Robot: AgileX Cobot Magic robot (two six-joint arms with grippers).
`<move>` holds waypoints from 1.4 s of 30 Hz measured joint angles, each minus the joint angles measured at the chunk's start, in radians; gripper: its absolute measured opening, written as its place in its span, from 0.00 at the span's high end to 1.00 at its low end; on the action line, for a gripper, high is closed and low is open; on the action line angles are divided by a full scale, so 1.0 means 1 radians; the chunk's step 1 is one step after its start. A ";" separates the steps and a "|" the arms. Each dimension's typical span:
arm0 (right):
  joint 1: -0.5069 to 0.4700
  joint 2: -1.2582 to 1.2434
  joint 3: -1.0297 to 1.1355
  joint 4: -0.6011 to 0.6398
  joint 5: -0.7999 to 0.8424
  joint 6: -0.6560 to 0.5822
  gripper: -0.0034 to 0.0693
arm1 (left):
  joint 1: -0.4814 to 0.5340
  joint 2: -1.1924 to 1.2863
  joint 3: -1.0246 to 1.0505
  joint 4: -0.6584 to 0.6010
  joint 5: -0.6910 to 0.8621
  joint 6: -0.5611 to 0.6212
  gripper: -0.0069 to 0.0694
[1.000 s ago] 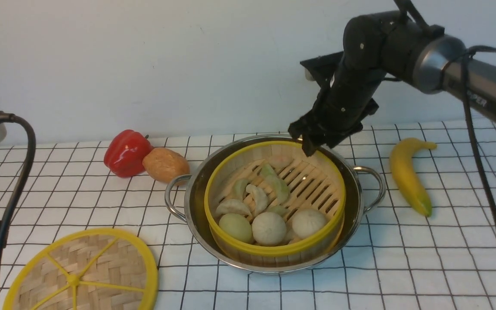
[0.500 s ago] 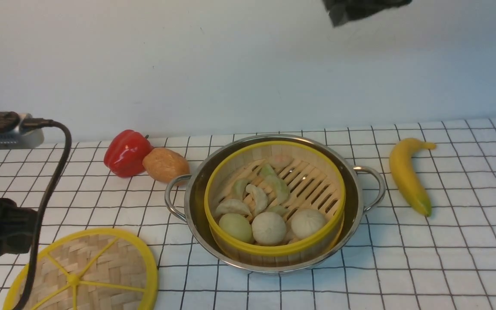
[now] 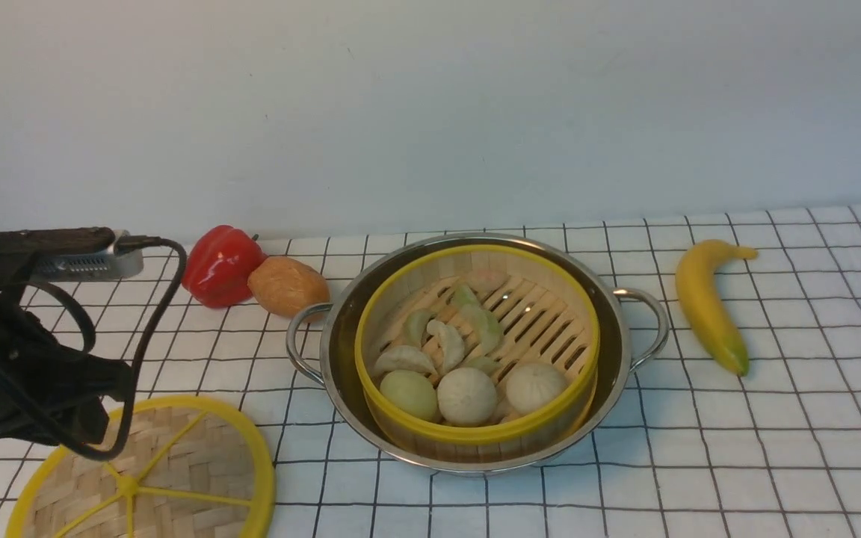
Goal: Place the steamer in the pot on the white tablecloth, and put the lid on the steamer.
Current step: 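Grasp the bamboo steamer lid lying on the table by its centre knob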
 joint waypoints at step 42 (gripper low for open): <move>0.000 -0.422 0.571 0.077 0.010 -0.020 0.95 | 0.000 0.268 0.000 0.000 -0.106 0.000 0.59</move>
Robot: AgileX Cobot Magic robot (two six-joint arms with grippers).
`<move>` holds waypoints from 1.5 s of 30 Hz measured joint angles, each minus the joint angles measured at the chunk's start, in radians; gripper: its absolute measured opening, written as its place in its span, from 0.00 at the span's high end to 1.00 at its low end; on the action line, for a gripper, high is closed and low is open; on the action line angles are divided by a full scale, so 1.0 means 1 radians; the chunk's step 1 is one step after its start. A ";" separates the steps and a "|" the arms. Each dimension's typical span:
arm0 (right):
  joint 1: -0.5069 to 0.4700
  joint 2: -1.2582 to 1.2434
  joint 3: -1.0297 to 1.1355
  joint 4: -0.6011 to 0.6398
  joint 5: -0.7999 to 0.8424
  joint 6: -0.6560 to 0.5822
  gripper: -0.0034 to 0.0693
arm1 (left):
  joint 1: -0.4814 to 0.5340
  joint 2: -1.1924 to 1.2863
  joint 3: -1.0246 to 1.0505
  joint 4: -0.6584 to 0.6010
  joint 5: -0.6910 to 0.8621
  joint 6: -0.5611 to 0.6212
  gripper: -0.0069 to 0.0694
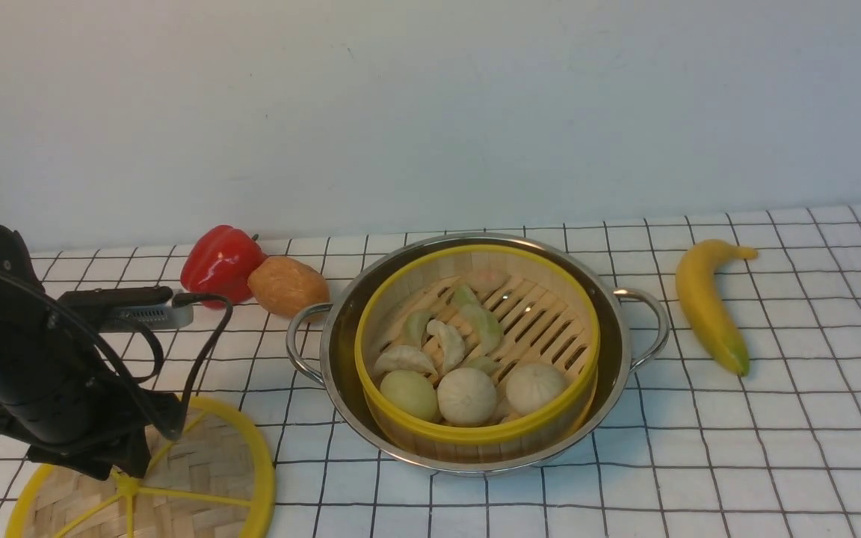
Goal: Place the steamer in the pot on the white tablecloth, and put the lid on the steamer.
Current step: 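Grasp the bamboo steamer lid lying on the table by its centre knob, then place the yellow bamboo steamer lid onto the steamer in the pot with the left gripper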
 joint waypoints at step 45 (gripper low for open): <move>0.000 0.000 0.000 0.021 0.000 0.000 0.93 | 0.000 -0.024 -0.279 0.088 0.298 -0.010 0.75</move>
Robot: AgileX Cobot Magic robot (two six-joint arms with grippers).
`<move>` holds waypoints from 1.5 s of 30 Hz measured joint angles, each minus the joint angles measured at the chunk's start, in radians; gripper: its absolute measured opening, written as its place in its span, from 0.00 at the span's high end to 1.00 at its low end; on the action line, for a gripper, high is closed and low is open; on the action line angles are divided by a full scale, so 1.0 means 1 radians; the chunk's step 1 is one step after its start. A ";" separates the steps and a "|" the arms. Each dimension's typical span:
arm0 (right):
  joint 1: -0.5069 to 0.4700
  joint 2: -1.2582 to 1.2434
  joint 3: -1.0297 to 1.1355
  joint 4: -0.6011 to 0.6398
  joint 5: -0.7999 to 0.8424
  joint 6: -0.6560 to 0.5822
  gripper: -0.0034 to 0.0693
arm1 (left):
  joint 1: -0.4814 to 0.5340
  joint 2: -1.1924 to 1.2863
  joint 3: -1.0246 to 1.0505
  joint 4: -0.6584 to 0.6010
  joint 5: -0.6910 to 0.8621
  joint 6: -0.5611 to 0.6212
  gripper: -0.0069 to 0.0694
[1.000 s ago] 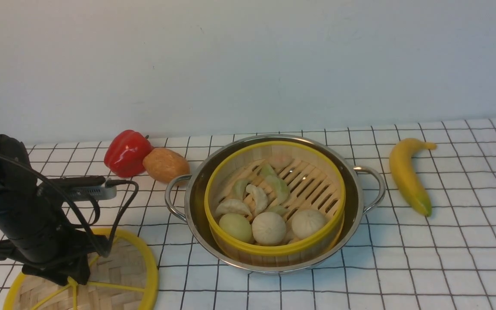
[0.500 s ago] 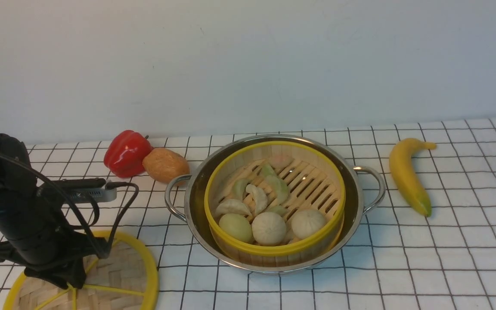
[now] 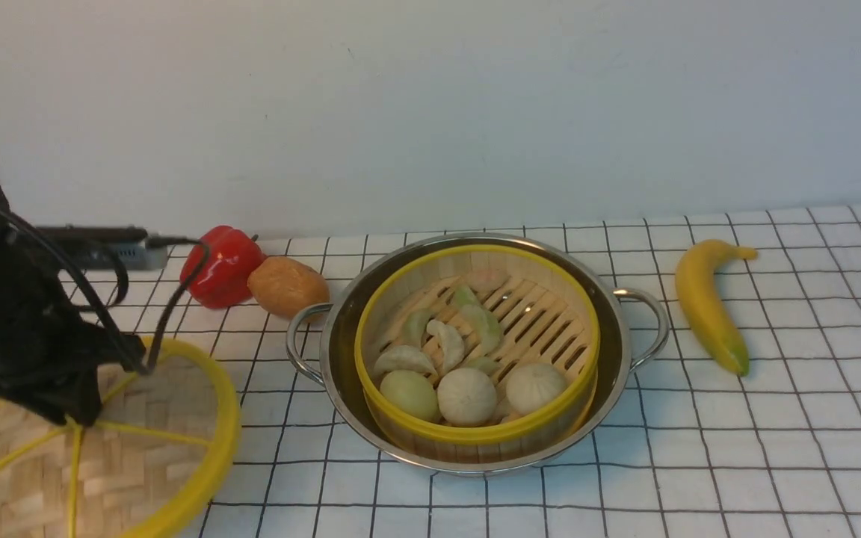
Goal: Place the steamer in the pot on the white tablecloth, and put the lid on the steamer.
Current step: 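Place the yellow bamboo steamer lid onto the steamer in the pot with the left gripper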
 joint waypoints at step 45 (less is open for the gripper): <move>0.000 -0.001 0.000 0.128 0.000 0.000 0.88 | -0.595 0.433 -0.618 -0.068 0.017 0.017 0.75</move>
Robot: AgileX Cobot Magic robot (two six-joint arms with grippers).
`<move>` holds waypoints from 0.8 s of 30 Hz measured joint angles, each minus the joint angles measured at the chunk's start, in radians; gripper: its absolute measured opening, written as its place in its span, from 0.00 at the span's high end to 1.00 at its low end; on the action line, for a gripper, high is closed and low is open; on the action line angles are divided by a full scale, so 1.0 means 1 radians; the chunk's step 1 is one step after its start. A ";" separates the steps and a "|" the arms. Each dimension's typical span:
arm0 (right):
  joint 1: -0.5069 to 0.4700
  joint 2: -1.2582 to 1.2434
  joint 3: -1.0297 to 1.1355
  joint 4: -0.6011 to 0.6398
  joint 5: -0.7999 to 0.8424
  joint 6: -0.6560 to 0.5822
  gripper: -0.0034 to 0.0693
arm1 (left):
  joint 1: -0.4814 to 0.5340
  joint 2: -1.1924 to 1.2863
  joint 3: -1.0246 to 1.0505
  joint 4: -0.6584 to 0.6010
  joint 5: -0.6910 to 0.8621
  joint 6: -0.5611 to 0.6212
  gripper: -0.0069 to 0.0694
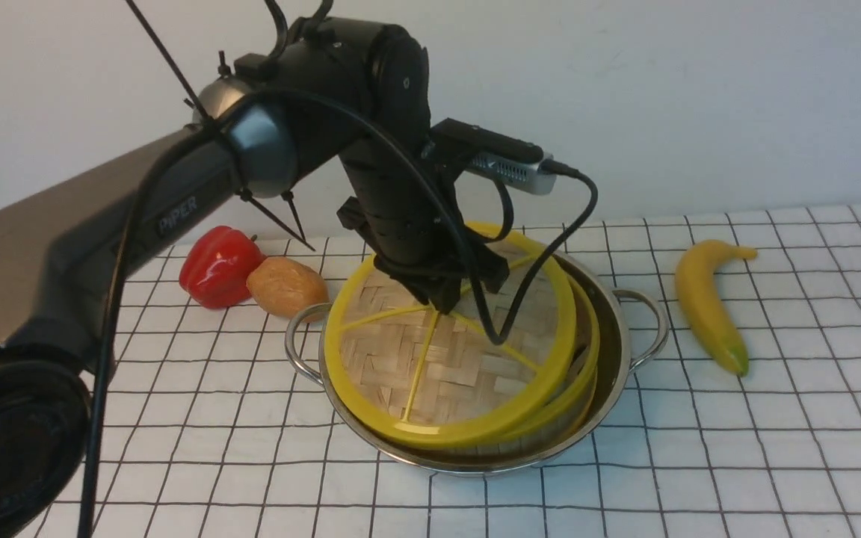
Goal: Place the steamer in the pot on the white tablecloth, and put the lid on the steamer.
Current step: 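Place the yellow bamboo steamer lid onto the steamer in the pot with the left gripper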
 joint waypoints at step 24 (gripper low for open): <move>0.000 0.000 0.000 0.005 0.000 0.000 0.87 | -0.054 0.001 0.000 0.023 -0.051 0.001 0.75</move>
